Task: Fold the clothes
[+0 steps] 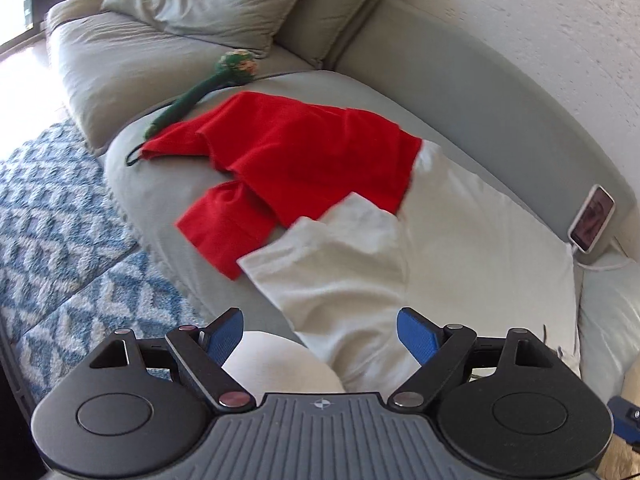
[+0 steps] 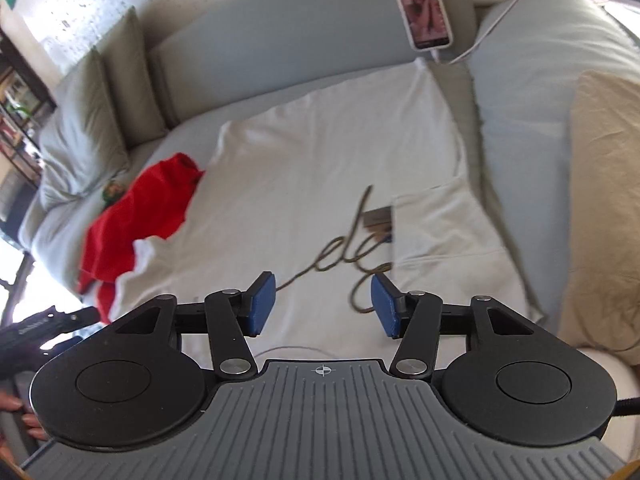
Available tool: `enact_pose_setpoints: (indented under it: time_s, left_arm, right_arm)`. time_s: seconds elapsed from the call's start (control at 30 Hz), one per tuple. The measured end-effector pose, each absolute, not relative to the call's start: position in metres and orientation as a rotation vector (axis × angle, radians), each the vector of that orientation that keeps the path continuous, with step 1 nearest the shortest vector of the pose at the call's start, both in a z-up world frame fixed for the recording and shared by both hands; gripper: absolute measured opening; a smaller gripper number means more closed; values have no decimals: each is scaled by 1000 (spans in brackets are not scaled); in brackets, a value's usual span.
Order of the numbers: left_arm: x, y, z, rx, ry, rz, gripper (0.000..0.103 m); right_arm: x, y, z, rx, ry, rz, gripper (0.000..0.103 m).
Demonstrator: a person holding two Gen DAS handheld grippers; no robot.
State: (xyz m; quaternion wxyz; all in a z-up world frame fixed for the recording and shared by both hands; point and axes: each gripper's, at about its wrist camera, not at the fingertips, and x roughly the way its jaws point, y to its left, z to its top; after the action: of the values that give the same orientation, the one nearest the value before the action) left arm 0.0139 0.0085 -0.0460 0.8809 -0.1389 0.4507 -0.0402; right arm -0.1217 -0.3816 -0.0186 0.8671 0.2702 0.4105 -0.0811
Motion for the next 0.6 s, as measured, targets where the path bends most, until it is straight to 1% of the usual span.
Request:
enact_pose_setpoints:
  time_s: [0.13, 0.17, 0.2, 0.37, 0.43, 0.5, 0.6]
  left_arm:
    - [21, 49, -59, -429, 964, -11, 80]
    - [24, 59, -64, -474, 973, -3, 77]
    - [26, 67, -70, -517, 980, 0, 72]
    - [46, 104, -108, -839, 962, -81, 64]
    - [58, 109, -126, -917, 990, -115, 64]
    - [67, 109, -139, -937, 1033, -119, 64]
    - [76, 105, -151, -991, 1042, -195, 64]
  right_arm:
    - [-108, -350, -20, 544, 918, -109, 60]
    - [-105, -343, -20, 537, 930, -98, 60]
    - [-103, -338, -20, 537, 936, -83, 61]
    - [-93, -320, -20, 511, 959, -36, 61]
    - [-91, -315, -21, 500, 967, -33, 61]
    - [-91, -313, -21, 493, 975, -36, 61]
    - [-93, -312, -22, 483, 983, -43, 61]
